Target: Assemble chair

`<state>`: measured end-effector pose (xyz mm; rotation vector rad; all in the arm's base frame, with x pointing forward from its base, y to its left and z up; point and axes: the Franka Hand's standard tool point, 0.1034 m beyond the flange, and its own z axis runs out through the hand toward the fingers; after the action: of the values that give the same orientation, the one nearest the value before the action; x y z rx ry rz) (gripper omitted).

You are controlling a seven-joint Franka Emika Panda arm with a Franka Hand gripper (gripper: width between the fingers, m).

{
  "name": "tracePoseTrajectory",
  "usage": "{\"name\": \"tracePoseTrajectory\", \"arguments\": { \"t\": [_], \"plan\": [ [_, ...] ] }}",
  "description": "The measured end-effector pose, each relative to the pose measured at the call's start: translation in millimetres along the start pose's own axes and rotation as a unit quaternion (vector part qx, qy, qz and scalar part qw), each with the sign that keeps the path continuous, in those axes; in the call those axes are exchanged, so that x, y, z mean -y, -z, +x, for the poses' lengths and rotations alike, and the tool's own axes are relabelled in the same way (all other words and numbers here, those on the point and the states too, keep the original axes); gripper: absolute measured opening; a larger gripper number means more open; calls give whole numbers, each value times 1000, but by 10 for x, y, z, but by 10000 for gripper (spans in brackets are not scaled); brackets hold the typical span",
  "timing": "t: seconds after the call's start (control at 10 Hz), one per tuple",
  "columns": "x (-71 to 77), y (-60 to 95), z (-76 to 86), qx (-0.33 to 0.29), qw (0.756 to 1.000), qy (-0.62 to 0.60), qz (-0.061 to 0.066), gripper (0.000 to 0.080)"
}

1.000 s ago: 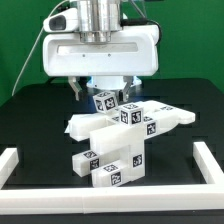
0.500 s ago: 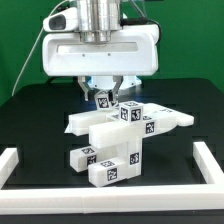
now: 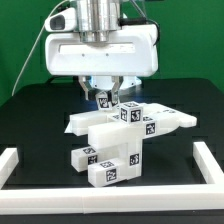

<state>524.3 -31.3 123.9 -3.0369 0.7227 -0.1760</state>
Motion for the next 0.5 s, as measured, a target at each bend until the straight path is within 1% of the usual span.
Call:
{"name": "tracePoseTrajectory", "arguments": {
  "t": [0.2,0.3,0.4,0.5],
  "plan": [
    [11,-4,-21,11,991,-136,-3,285],
    [8,-13,-35,17,975,-220,-4,285],
    [-4,-22,-34,21,954,-299,1,285],
    [-3,-24,-36,22,948,-318,5,285]
  ]
}}
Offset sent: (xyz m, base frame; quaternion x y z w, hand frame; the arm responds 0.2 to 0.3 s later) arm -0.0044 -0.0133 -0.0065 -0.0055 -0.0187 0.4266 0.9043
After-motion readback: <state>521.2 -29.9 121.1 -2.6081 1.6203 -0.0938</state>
